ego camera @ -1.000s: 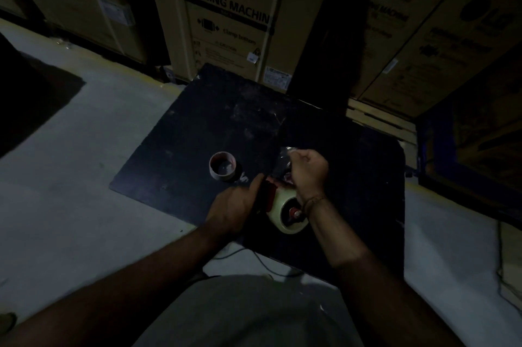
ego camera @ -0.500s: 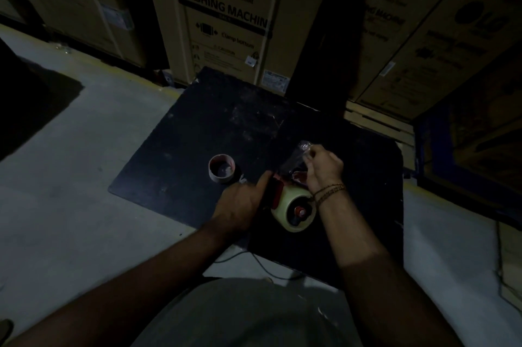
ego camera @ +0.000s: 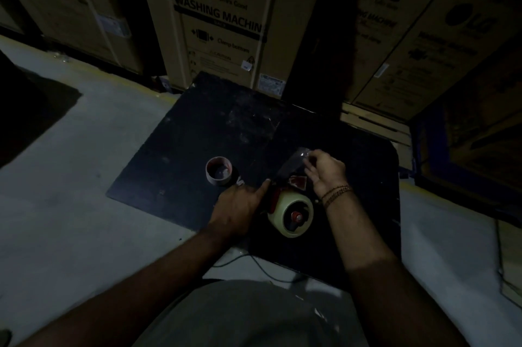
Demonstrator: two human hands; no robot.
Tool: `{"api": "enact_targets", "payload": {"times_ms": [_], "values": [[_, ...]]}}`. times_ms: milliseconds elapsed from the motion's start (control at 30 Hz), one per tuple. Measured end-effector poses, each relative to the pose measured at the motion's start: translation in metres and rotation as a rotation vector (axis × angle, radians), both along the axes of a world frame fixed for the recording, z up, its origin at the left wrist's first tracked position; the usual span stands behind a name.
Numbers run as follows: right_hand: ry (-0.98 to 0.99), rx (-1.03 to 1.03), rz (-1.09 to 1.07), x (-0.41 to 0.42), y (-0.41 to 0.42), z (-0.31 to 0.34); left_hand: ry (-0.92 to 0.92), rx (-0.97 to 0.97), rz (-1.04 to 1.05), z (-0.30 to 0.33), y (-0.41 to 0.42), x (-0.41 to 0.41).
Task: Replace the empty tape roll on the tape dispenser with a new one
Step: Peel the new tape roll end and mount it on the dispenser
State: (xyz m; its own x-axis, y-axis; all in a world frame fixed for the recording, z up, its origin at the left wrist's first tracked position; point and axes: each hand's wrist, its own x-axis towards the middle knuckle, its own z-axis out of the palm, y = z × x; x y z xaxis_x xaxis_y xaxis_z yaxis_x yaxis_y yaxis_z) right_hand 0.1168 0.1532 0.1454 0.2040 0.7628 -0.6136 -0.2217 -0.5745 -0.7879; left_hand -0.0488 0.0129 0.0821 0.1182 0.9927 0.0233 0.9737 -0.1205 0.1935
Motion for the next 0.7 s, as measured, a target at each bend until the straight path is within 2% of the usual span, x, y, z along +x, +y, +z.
{"api": "enact_targets", "payload": {"times_ms": [133, 367, 567, 700], "values": [[-0.167, -0.011, -0.019, 0.010, 0.000, 0.001, -0.019, -0.050, 0.056, -0.005, -0.009, -0.006], [-0.210, -0.039, 0.098, 0.023, -0.011, -0.010, -0.048, -0.119, 0.134, 0.004, -0.019, -0.013], [-0.282, 0.033, 0.309, 0.027, -0.037, -0.026, -0.184, 0.006, 0.180, 0.017, -0.019, -0.011], [-0.256, 0.059, 0.382, 0.029, -0.053, -0.028, -0.322, -0.014, 0.252, 0.024, -0.012, -0.011]]}}
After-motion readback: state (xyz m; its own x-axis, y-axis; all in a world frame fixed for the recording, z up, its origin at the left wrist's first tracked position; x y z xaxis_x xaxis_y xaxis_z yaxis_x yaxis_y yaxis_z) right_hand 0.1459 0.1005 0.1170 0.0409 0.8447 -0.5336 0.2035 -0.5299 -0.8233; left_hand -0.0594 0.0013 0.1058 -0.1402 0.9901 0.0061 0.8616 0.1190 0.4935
